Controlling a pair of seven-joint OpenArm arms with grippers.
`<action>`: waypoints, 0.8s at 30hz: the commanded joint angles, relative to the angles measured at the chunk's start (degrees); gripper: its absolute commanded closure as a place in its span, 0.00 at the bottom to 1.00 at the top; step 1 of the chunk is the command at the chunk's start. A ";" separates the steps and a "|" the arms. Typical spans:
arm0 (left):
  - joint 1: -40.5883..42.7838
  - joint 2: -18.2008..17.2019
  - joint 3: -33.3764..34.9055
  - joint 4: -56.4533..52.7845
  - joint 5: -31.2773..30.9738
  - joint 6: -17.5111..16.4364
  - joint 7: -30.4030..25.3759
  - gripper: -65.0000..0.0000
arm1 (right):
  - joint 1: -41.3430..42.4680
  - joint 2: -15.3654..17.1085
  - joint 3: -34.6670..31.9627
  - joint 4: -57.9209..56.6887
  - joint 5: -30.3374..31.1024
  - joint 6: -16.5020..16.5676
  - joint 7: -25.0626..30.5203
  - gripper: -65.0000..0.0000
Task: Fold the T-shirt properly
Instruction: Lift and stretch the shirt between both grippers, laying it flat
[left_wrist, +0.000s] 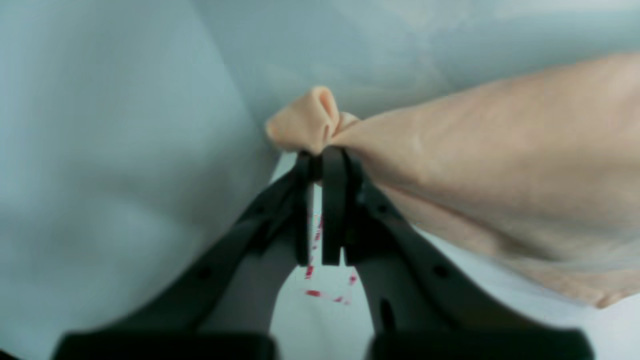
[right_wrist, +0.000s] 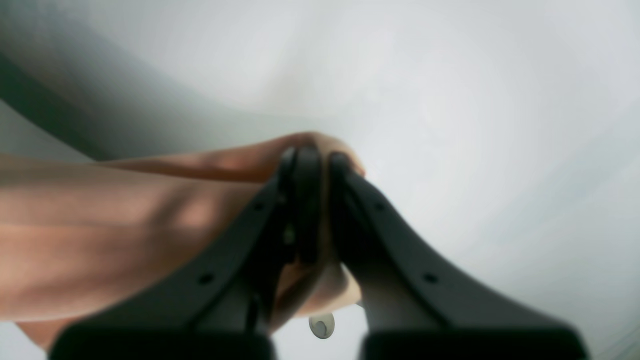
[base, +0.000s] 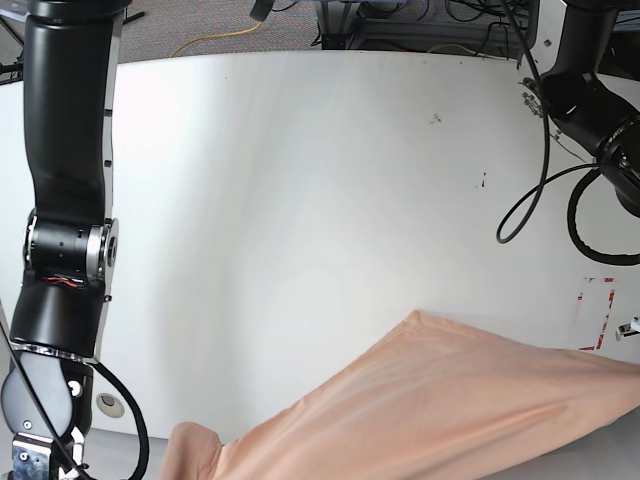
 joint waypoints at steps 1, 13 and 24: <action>-1.50 -1.49 0.06 0.76 -0.41 0.32 -0.34 1.00 | 2.79 0.68 2.02 0.67 -0.02 -0.75 1.77 1.00; 1.92 -1.49 -0.11 1.11 -0.49 0.23 -0.34 1.00 | -8.67 0.77 9.14 4.80 -0.02 -0.75 1.77 1.00; 9.66 -1.14 -0.03 1.11 -0.49 0.14 -0.61 1.00 | -25.81 0.68 10.99 19.39 -0.02 -0.75 1.77 1.00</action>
